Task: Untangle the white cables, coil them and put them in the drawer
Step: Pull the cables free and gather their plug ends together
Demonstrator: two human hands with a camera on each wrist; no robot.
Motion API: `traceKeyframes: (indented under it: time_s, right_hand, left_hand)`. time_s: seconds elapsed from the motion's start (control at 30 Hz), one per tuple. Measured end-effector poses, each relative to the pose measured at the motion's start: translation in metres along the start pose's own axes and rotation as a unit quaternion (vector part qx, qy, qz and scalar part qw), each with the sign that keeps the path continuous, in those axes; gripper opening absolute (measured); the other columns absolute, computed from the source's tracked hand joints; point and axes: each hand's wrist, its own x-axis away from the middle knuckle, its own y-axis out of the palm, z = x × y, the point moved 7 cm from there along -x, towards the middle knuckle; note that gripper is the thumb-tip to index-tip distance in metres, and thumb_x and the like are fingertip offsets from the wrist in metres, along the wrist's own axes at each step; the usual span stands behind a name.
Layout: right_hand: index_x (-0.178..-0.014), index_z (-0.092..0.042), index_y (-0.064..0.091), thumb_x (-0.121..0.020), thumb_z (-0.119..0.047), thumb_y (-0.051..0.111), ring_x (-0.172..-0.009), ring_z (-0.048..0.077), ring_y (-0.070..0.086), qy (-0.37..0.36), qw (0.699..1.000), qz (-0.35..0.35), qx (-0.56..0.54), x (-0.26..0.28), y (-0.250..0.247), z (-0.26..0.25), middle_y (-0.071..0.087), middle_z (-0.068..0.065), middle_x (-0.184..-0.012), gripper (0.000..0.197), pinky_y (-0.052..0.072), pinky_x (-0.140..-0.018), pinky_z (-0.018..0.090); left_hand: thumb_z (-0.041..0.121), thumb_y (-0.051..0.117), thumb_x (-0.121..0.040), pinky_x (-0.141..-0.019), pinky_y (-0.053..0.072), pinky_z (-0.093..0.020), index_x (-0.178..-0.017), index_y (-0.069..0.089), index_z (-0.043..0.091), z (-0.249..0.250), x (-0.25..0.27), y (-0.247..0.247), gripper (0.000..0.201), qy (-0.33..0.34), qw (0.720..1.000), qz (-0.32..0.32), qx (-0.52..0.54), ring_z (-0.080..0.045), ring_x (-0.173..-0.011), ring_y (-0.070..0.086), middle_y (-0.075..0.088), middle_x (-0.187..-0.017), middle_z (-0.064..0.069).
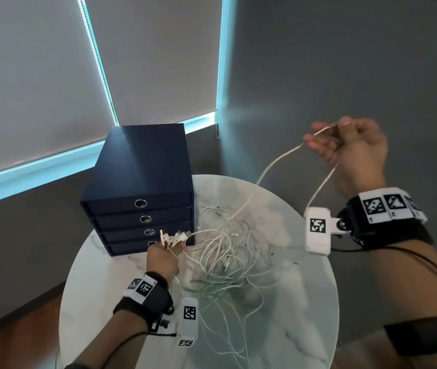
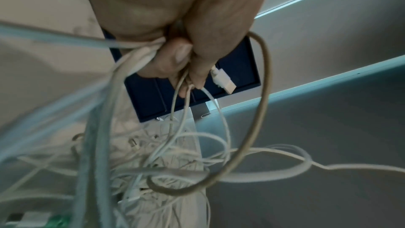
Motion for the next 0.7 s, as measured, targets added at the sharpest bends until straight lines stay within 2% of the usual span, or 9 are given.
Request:
traceKeyframes:
  time_s: [0.07,0.13,0.27,0.37,0.47,0.53,0.6,0.67,0.7]
  right_hand:
    - [-0.086,-0.014,0.043,-0.102,-0.010,0.045,-0.058,0.030,0.071,0.058,0.997,-0.048,0.036,0.013,0.013,0.016,0.072,0.014,-0.071,0.016,0.060,-0.055,0.035]
    - [-0.085,-0.014,0.043,-0.100,-0.007,0.048,-0.049,0.028,0.068,0.113,0.987,-0.080,0.078,0.026,0.020,0.038,0.070,0.013,-0.065,0.017,0.057,-0.047,0.033]
    - [-0.085,-0.013,0.048,-0.091,0.006,0.052,-0.035,0.020,0.050,0.199,0.944,-0.118,0.235,0.045,0.010,0.088,0.060,0.011,-0.055,0.021,0.037,-0.034,0.020]
    - [-0.086,-0.011,0.060,-0.088,-0.016,0.068,-0.044,0.017,0.044,0.261,0.829,-0.240,0.433,0.065,0.001,0.123,0.053,0.009,-0.063,0.009,0.031,-0.040,0.020]
    - [-0.076,-0.018,0.071,-0.065,-0.050,0.084,-0.053,0.014,0.055,0.275,0.658,-0.364,0.600,0.086,-0.013,0.143,0.060,-0.003,-0.059,0.037,0.042,-0.051,0.022]
    - [-0.072,-0.018,0.074,-0.054,-0.053,0.087,-0.062,0.010,0.061,0.288,0.553,-0.423,0.658,0.100,-0.024,0.152,0.065,-0.007,-0.060,0.042,0.046,-0.060,0.023]
    - [-0.069,-0.020,0.075,-0.054,-0.051,0.086,-0.060,0.009,0.058,0.296,0.462,-0.459,0.698,0.114,-0.034,0.151,0.062,-0.009,-0.057,0.036,0.044,-0.058,0.020]
    - [-0.073,-0.023,0.079,-0.062,-0.057,0.080,-0.056,0.007,0.051,0.318,0.422,-0.486,0.696,0.125,-0.038,0.147,0.056,-0.009,-0.055,0.036,0.040,-0.056,0.020]
    - [-0.075,-0.022,0.079,-0.065,-0.062,0.075,-0.052,0.008,0.045,0.342,0.436,-0.491,0.672,0.130,-0.037,0.145,0.049,-0.007,-0.053,0.041,0.037,-0.054,0.019]
  left_hand:
    - [0.004,0.067,-0.090,-0.040,0.027,-0.021,-0.092,0.064,-0.010,0.014,0.003,0.000,0.014,0.012,1.000,0.003,0.024,-0.016,-0.043,0.030,0.053,-0.069,-0.011]
    - [0.008,0.070,-0.090,-0.040,0.029,-0.022,-0.076,0.062,0.001,0.042,0.012,0.000,0.017,0.056,0.997,0.000,0.044,-0.015,-0.040,0.031,0.042,-0.050,0.000]
    - [0.015,0.067,-0.093,-0.040,0.032,-0.022,-0.070,0.058,0.018,0.103,0.042,0.006,0.026,0.163,0.985,-0.033,0.041,-0.010,-0.043,0.035,0.037,-0.043,0.014]
    - [0.016,0.067,-0.094,-0.044,0.035,-0.023,-0.076,0.064,0.018,0.135,0.059,0.011,0.018,0.266,0.962,-0.060,-0.026,-0.005,-0.043,0.041,0.047,-0.047,0.016]
    - [0.015,0.068,-0.090,-0.067,0.052,-0.028,-0.088,0.071,0.014,0.142,0.056,0.016,0.003,0.327,0.918,-0.073,-0.211,-0.007,-0.071,0.065,0.071,-0.075,0.007]
    - [0.020,0.069,-0.084,-0.073,0.054,-0.038,-0.079,0.069,0.012,0.130,0.050,0.017,0.009,0.299,0.897,-0.105,-0.308,-0.016,-0.073,0.067,0.071,-0.074,0.001]
    - [0.018,0.071,-0.080,-0.062,0.053,-0.038,-0.065,0.064,0.012,0.113,0.045,0.015,0.018,0.245,0.907,-0.146,-0.310,-0.007,-0.056,0.059,0.064,-0.057,0.006]
    - [0.007,0.072,-0.085,-0.043,0.038,-0.025,-0.067,0.064,0.004,0.101,0.048,0.018,0.021,0.188,0.931,-0.173,-0.259,-0.002,-0.038,0.039,0.047,-0.041,0.010]
    - [0.005,0.072,-0.087,-0.040,0.031,-0.022,-0.076,0.066,-0.004,0.096,0.050,0.019,0.015,0.157,0.944,-0.176,-0.229,-0.004,-0.037,0.034,0.042,-0.041,0.011]
